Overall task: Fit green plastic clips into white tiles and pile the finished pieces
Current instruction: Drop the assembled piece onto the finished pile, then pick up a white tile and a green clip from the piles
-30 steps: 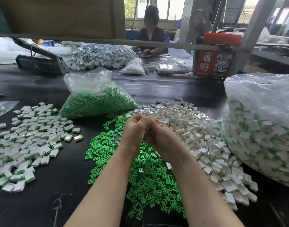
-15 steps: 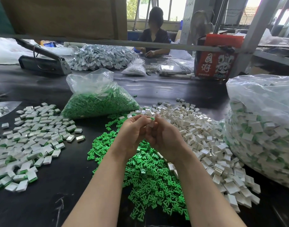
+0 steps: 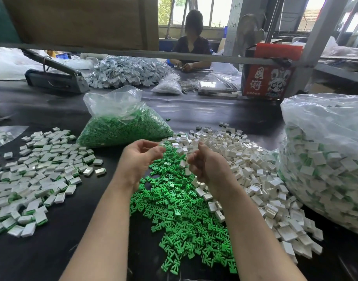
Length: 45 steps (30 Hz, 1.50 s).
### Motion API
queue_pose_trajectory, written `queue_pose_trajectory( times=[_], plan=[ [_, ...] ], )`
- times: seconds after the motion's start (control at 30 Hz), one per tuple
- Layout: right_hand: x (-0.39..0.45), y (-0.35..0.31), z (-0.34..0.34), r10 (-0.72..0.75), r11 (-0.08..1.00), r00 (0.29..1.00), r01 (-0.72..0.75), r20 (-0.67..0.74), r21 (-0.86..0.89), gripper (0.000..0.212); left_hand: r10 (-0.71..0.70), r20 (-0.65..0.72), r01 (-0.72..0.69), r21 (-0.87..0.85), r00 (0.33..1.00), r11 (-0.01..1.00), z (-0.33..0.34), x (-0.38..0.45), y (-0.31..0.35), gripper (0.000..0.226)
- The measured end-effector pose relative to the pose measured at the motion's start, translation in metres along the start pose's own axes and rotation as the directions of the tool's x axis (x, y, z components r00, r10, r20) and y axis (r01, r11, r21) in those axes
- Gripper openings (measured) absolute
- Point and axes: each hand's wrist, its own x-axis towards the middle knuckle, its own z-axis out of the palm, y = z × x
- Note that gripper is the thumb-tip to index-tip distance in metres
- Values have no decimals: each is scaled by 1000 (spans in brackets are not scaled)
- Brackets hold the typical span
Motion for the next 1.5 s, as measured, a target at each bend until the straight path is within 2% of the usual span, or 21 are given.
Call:
queue_pose_trajectory(
  times=[0.07, 0.17, 0.3, 0.43, 0.53, 0.67, 0.73, 0.8, 0.9, 1.0, 1.13, 1.23, 1.37, 1.5],
  plan=[
    [0, 0, -2, -16, 1000, 999, 14, -49, -27, 47, 80, -226, -8, 303, 971, 953, -23, 3, -10, 19],
    [0, -1, -4, -53, 996, 996, 48, -70, -78, 45, 177, -394, 118, 620, 902, 776, -53, 1, -24, 13],
    [0, -1, -7, -130, 957, 987, 98, -99, -274, 40, 175, -536, 369, 748, 826, 552, -67, 0, -27, 8],
    [1, -1, -11, -228, 833, 965, 126, -127, -538, 32, 191, -608, 468, 743, 771, 479, -65, -2, -26, 9],
    [3, 0, -15, -276, 685, 955, 120, -104, -718, 21, 221, -571, 426, 772, 791, 471, -57, -2, -21, 17],
    [5, 1, -15, -327, 516, 941, 96, -92, -851, 7, 247, -375, 132, 745, 893, 654, -30, 0, -10, 13],
    [6, 4, -12, -346, 429, 935, 88, -74, -899, 10, 237, -260, 18, 708, 936, 706, -9, 0, -4, 8],
    [6, 11, -5, -369, 288, 929, 79, -35, -954, 17, 214, -167, -41, 692, 962, 721, 10, -1, -3, 8],
    [7, 24, 3, -421, 119, 907, 61, 6, -991, 27, 164, -57, -78, 697, 985, 712, 28, -3, -7, 9],
    [9, 30, 3, -420, 29, 908, 20, 6, -999, 31, 98, 23, -88, 681, 995, 727, 33, -4, -10, 13],
    [11, 32, 1, -409, 126, 912, 16, -37, -992, 23, 44, 66, -77, 662, 997, 745, 32, -5, -9, 16],
    [14, 30, -3, -349, 348, 934, 52, -78, -936, 15, 1, 85, -52, 598, 996, 800, 32, -4, -9, 13],
    [13, 21, -9, -334, 656, 936, 148, -109, -740, 9, -60, 130, -2, 434, 990, 901, 32, -4, -8, 13],
    [7, 13, -10, -315, 839, 938, 205, -142, -504, 8, -70, 226, 42, 127, 972, 991, 35, -5, -4, 17]
  ],
)
